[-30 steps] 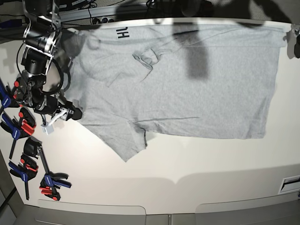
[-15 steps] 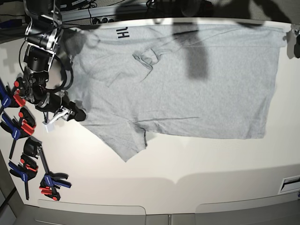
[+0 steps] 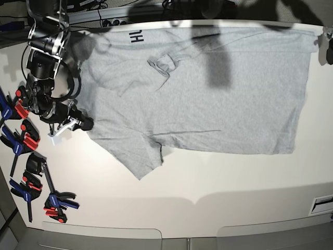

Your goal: Fold the T-shirt properly

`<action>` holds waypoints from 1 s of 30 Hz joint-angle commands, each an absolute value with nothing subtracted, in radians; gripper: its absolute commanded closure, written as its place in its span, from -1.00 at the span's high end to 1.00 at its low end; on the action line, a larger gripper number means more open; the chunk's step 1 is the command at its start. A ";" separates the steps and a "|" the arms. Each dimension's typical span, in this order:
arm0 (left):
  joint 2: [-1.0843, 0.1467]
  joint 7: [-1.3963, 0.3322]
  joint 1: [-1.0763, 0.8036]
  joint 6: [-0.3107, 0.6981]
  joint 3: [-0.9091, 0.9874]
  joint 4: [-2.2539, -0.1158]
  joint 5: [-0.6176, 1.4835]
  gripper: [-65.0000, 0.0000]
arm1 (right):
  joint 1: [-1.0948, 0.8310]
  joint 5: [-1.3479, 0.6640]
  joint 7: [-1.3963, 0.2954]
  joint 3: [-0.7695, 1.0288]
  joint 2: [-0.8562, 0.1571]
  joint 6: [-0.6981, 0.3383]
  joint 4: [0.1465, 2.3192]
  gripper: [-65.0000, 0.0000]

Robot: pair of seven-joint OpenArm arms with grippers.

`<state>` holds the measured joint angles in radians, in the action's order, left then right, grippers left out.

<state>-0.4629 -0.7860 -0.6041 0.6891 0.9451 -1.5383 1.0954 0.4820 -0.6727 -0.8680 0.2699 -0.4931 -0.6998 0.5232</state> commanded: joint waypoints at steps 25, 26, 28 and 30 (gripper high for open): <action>-0.639 -0.671 -0.096 0.471 0.603 -1.432 0.827 -0.45 | 0.507 -0.684 -0.809 0.273 -0.507 -0.698 0.533 -1.00; -0.647 -0.671 -0.049 0.471 0.576 -1.376 0.827 -0.45 | 0.507 -0.684 -0.809 0.273 -0.507 -0.698 0.533 -1.00; -0.655 -0.671 0.051 0.471 0.535 -1.238 0.833 -0.45 | 0.507 -0.684 -0.809 0.273 -0.507 -0.698 0.533 -1.00; -0.661 -0.664 0.157 0.473 0.506 -1.080 0.861 -0.45 | 0.507 -0.684 -0.809 0.273 -0.507 -0.698 0.533 -1.00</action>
